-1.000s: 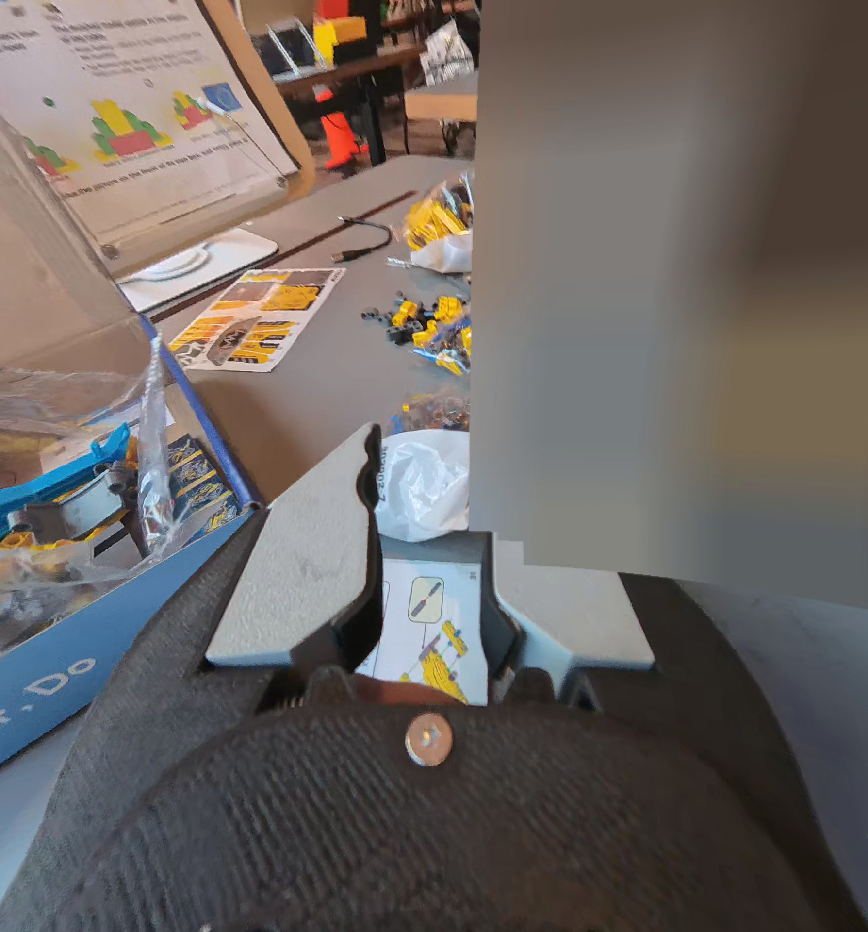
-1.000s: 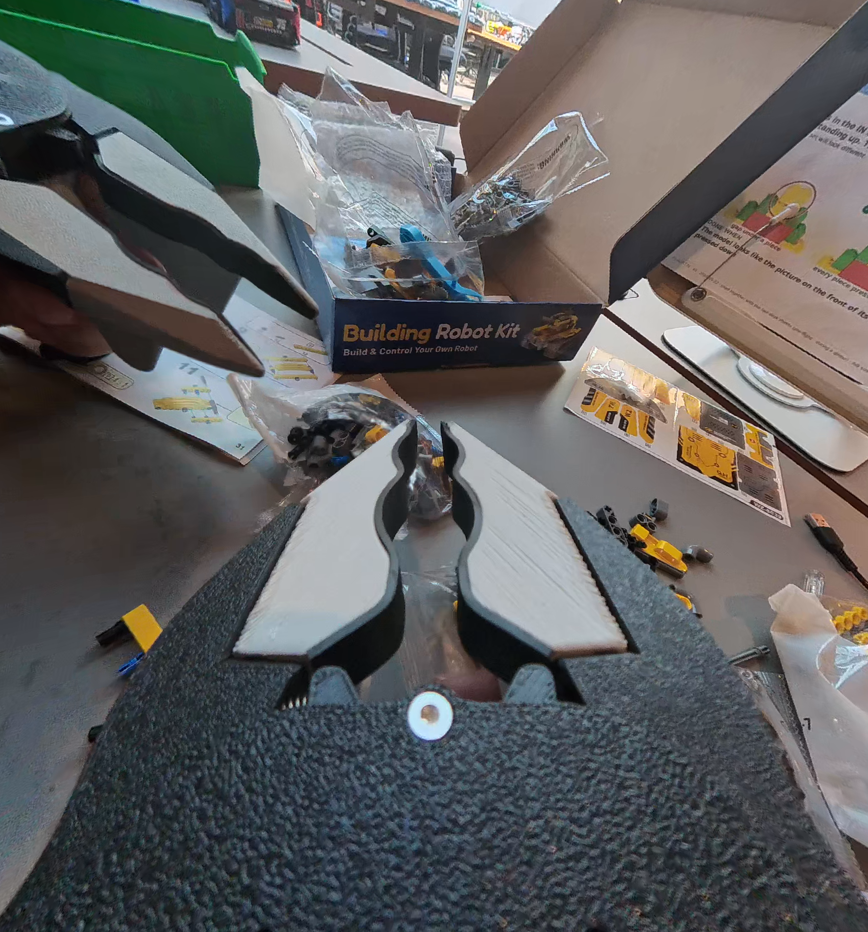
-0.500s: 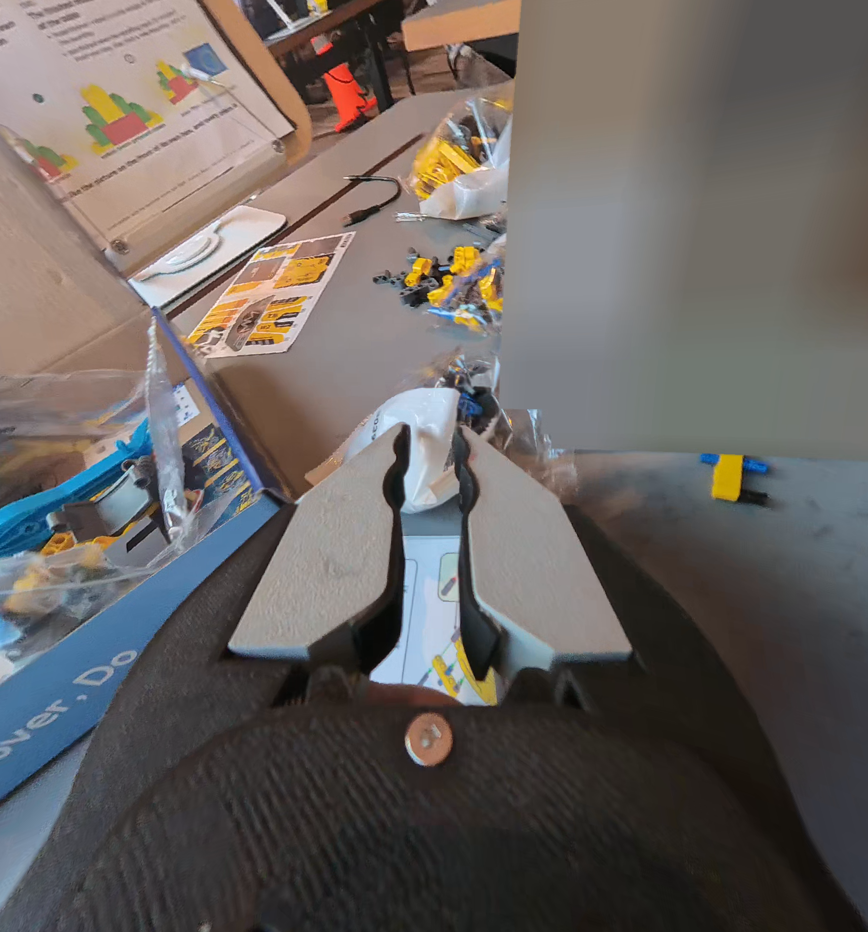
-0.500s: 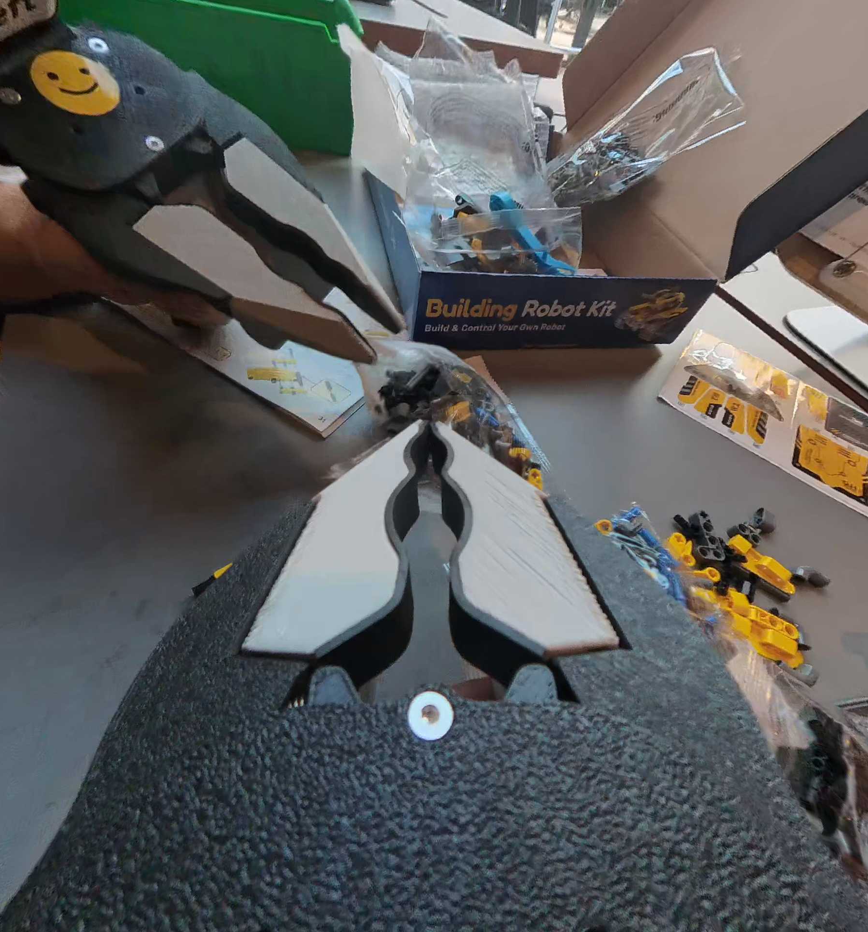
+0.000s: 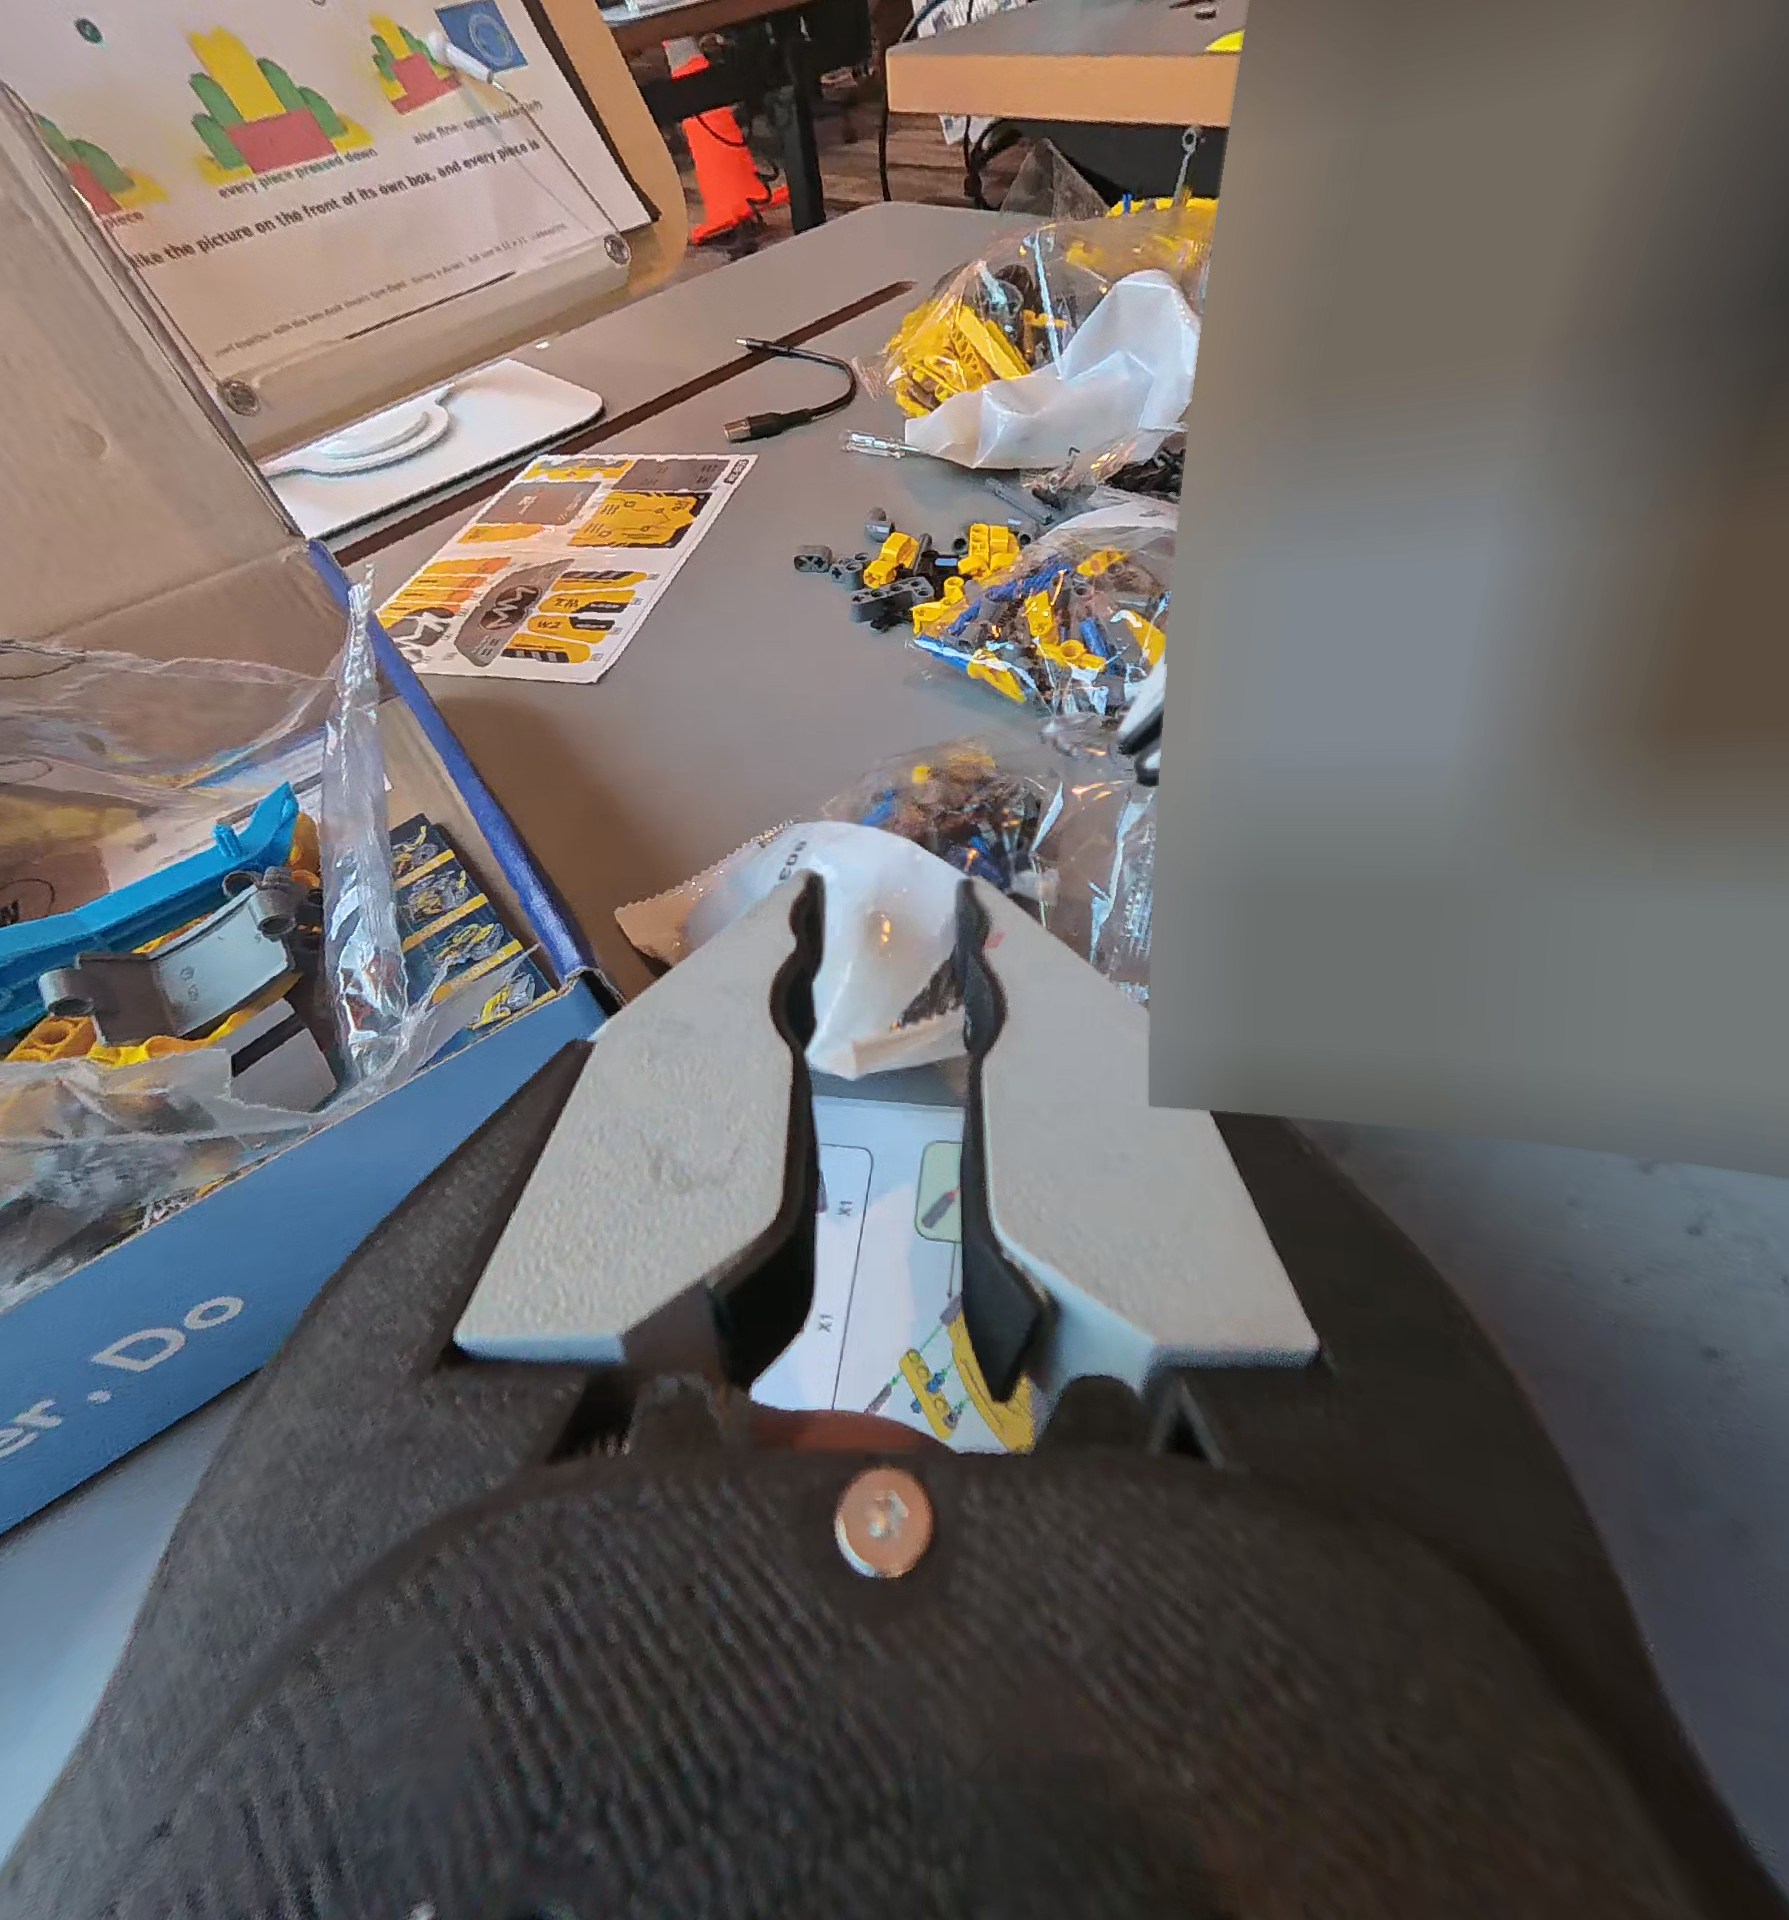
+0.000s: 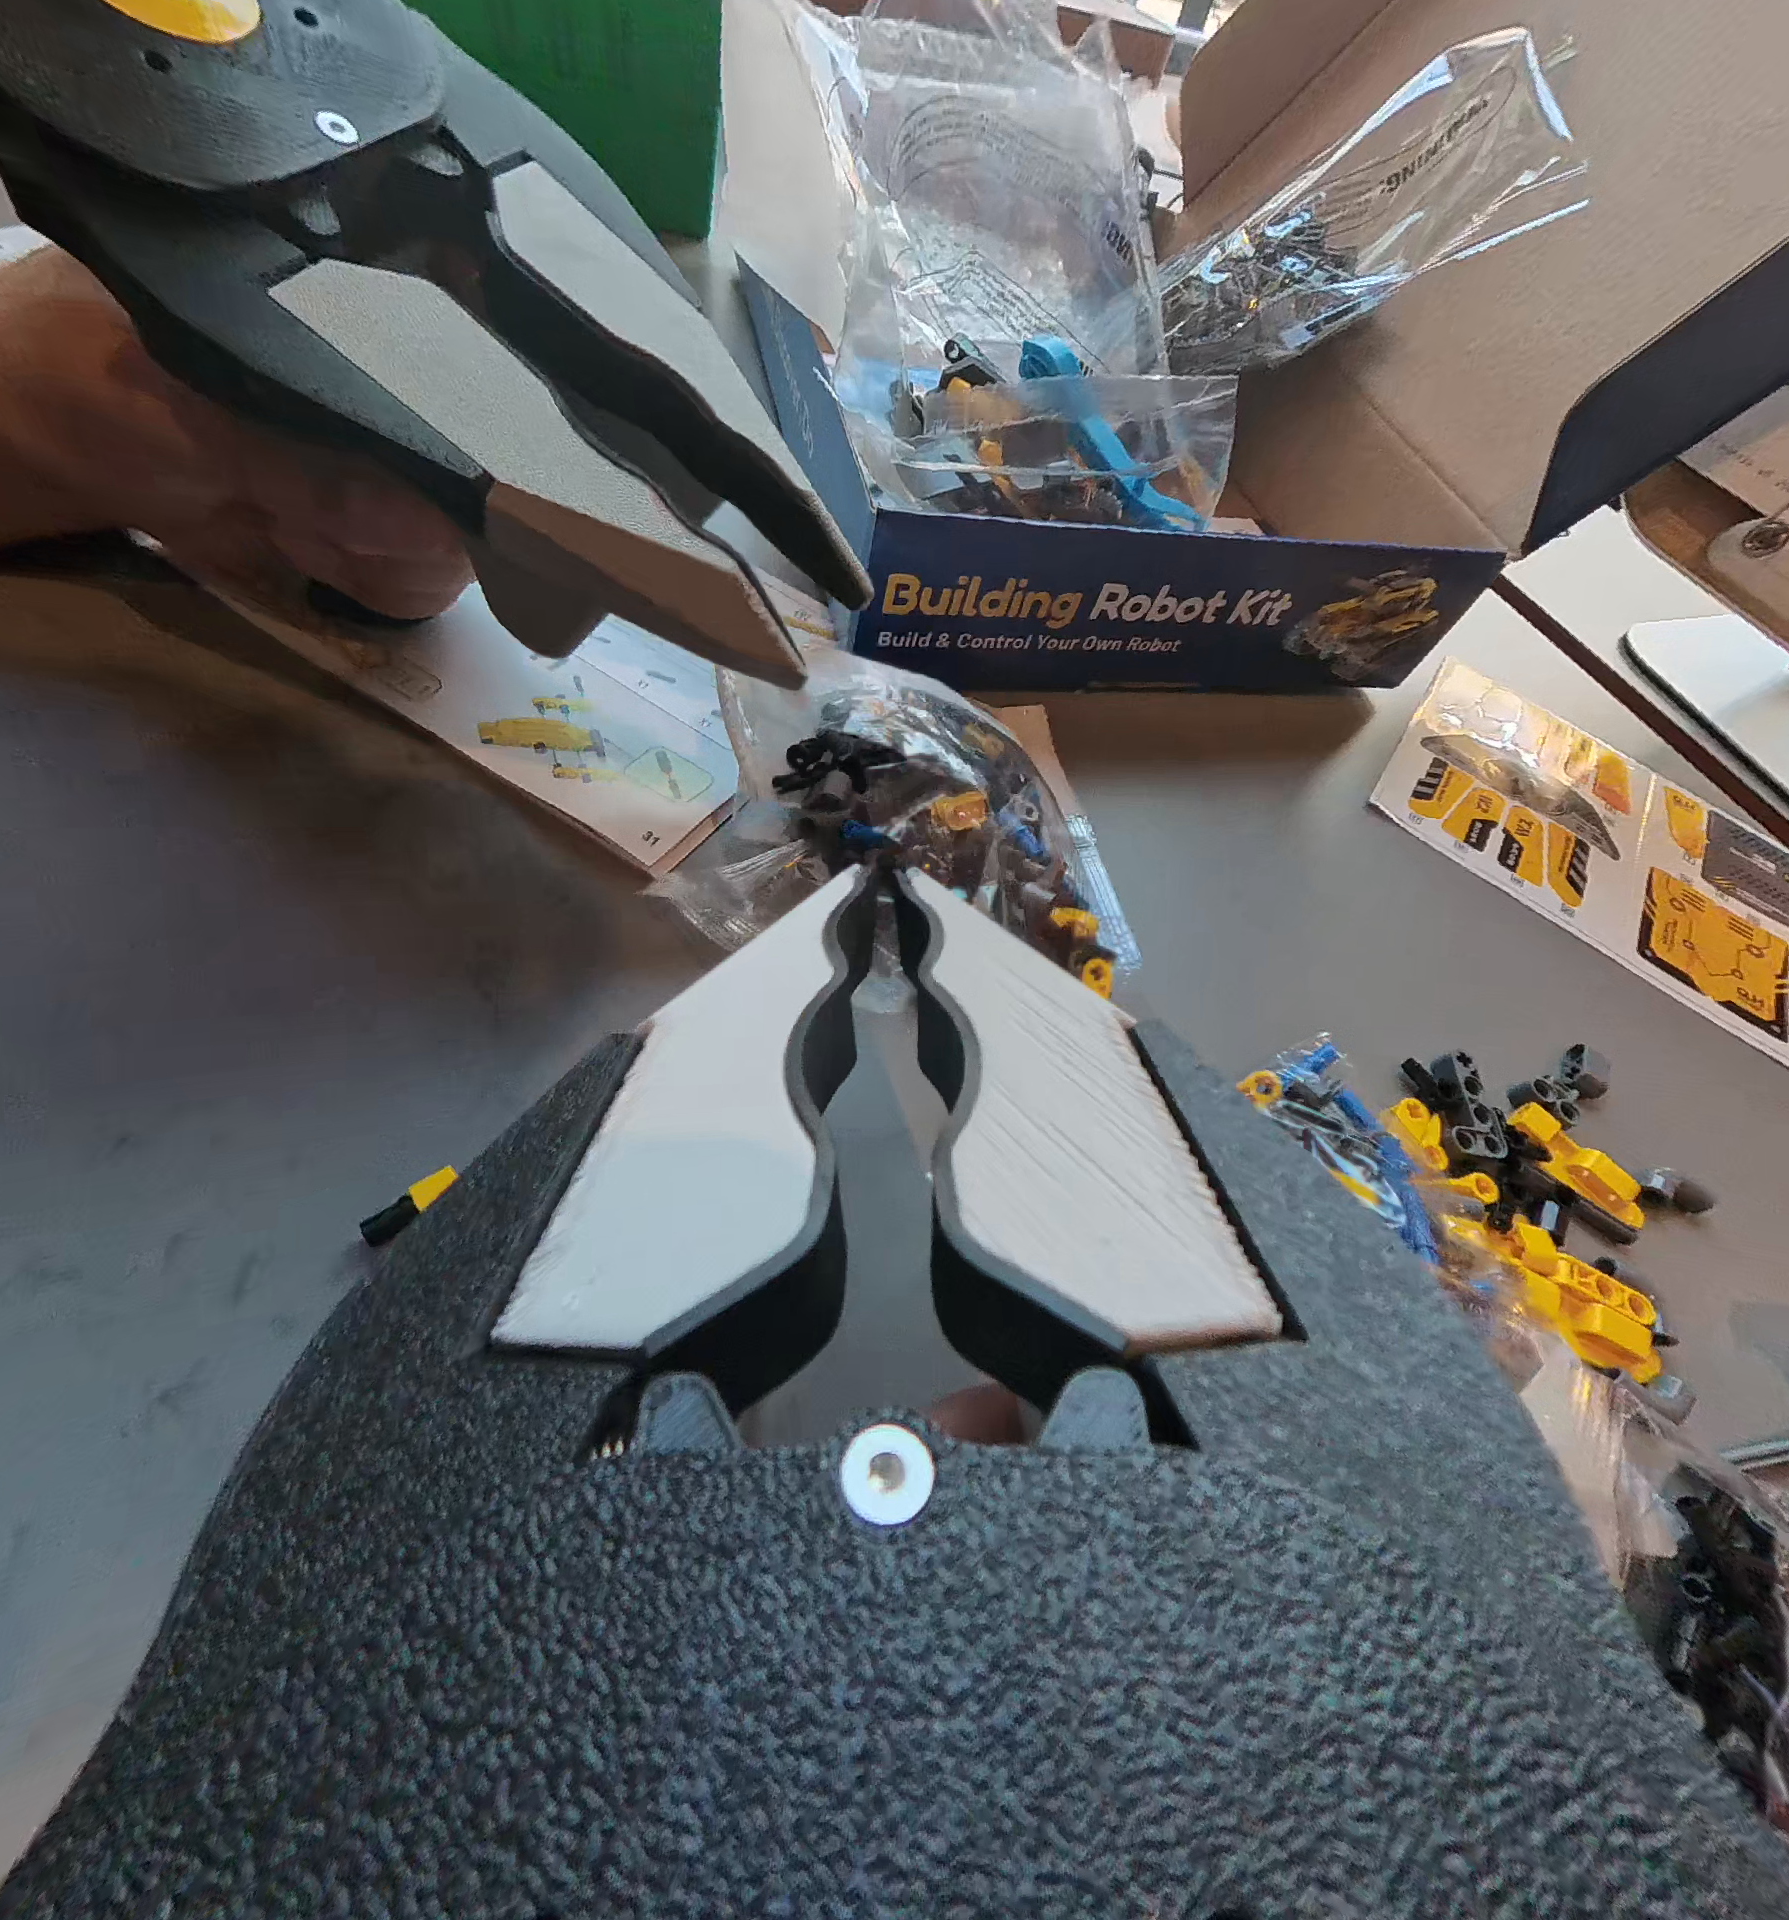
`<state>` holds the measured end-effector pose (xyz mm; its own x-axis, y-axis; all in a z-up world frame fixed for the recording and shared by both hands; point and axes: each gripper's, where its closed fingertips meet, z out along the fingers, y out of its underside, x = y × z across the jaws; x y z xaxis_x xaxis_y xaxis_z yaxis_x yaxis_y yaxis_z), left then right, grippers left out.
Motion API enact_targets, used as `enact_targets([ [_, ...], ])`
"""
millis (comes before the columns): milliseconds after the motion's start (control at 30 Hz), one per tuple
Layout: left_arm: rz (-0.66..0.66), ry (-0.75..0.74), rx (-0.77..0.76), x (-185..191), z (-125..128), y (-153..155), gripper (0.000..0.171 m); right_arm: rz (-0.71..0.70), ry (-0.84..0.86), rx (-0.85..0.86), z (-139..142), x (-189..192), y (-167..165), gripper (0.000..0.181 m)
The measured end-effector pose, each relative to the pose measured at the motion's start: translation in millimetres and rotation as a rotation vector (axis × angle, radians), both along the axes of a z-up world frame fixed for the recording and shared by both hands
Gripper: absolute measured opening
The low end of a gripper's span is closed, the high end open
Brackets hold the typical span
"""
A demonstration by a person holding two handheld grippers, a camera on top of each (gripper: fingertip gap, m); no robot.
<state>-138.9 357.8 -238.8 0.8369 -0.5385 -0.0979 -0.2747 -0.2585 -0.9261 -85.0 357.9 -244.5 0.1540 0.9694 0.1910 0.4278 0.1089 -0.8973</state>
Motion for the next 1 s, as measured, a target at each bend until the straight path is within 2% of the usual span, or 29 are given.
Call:
enact_targets([
  [33,0.001,0.005,-0.003,0.2,-0.8,0.2,0.024,-0.001,-0.007,0.001,-1.8,-0.4,-0.2,0.004],
  [233,-0.033,0.084,0.016,8.6,-5.0,-3.2,0.039,-0.009,0.016,0.003,3.2,-0.1,0.3,0.005],
  [300,-0.017,0.145,0.019,9.3,-9.6,-2.0,0.039,-0.010,0.025,-0.011,4.5,0.7,1.2,0.005],
  [367,0.040,0.200,0.033,4.5,-11.9,2.0,0.018,-0.010,0.029,-0.020,5.1,1.0,1.5,0.005],
  [433,0.071,0.223,0.046,1.7,-11.7,3.7,0.012,-0.010,0.029,-0.017,5.4,1.2,1.4,0.005],
  [533,0.088,0.177,0.046,-2.5,-7.7,5.0,0.007,-0.008,0.027,-0.009,5.5,1.2,0.7,0.005],
  [767,0.103,-0.033,-0.036,-15.2,-2.4,9.6,0.006,-0.001,0.027,-0.013,5.0,0.4,-0.9,0.005],
  [933,0.101,-0.008,-0.029,-13.6,-3.3,9.1,0.006,0.044,0.014,-0.008,2.0,-3.1,-10.2,0.005],
  [1000,0.095,-0.001,-0.027,-12.4,-3.7,8.7,0.001,0.053,-0.003,0.001,-1.4,-4.5,-12.4,0.007],
])
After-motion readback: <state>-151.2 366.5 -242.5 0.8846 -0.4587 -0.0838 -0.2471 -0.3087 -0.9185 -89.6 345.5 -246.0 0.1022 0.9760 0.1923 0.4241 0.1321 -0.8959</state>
